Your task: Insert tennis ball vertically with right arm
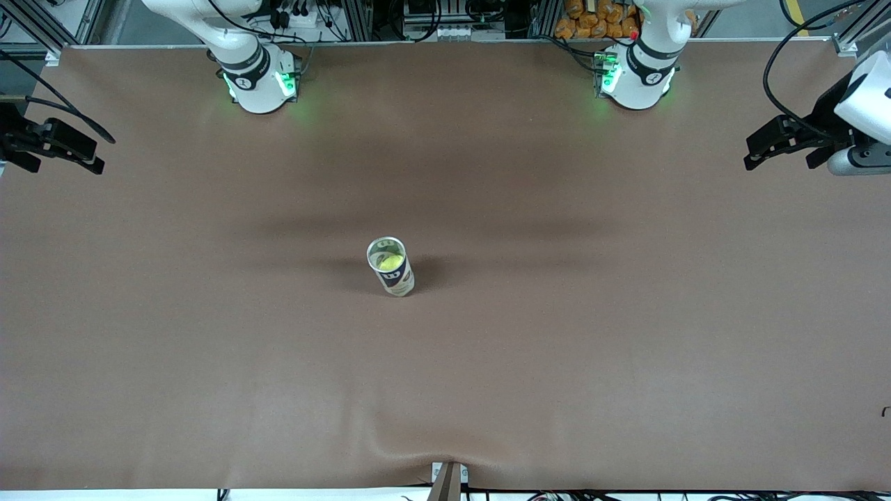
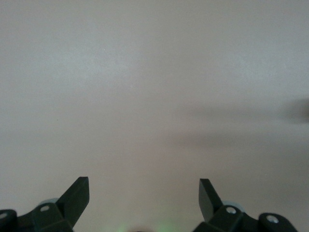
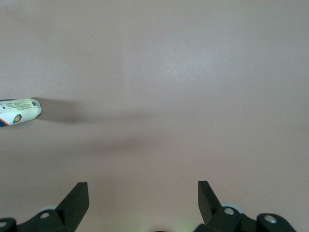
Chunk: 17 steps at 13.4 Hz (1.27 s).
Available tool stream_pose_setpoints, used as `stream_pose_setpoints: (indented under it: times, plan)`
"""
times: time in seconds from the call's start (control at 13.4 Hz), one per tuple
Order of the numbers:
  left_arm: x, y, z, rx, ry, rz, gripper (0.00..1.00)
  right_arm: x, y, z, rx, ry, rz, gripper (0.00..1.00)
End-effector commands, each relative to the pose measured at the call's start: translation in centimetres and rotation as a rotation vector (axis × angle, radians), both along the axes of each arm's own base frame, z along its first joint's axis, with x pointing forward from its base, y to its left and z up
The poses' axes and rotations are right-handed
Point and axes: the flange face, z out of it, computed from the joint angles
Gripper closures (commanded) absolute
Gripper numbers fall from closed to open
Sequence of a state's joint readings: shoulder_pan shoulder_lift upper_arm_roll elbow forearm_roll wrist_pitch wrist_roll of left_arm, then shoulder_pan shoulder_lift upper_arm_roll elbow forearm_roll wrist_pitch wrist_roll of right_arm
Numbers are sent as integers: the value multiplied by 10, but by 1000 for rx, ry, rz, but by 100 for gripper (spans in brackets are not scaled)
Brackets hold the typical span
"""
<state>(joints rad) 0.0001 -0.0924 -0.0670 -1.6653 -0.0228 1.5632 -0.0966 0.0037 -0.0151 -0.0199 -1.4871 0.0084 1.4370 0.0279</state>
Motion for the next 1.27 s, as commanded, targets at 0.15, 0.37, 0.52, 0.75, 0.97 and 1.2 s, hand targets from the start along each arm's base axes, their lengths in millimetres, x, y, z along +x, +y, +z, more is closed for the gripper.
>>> stream_pose_setpoints:
  times: [0.15, 0.37, 0.52, 0.75, 0.97, 1.2]
  plan:
    - [10, 2, 5, 39, 1, -31, 0, 2, 0, 4, 12, -6, 9, 0]
    - [12, -2, 3, 53, 36, -43, 0, 2, 0, 4, 12, -5, 9, 0]
    - [12, -2, 4, 61, 32, -45, 0, 2, 0, 3, 12, -3, 9, 0]
    - [11, -7, 8, 61, 24, -56, 0, 2, -1, 3, 12, -3, 7, 0]
    - [11, -15, 7, 59, 25, -73, 0, 1, 0, 3, 12, -2, 9, 0]
    - [11, -21, 6, 60, 27, -84, 0, 1, 0, 3, 13, 0, 7, 0]
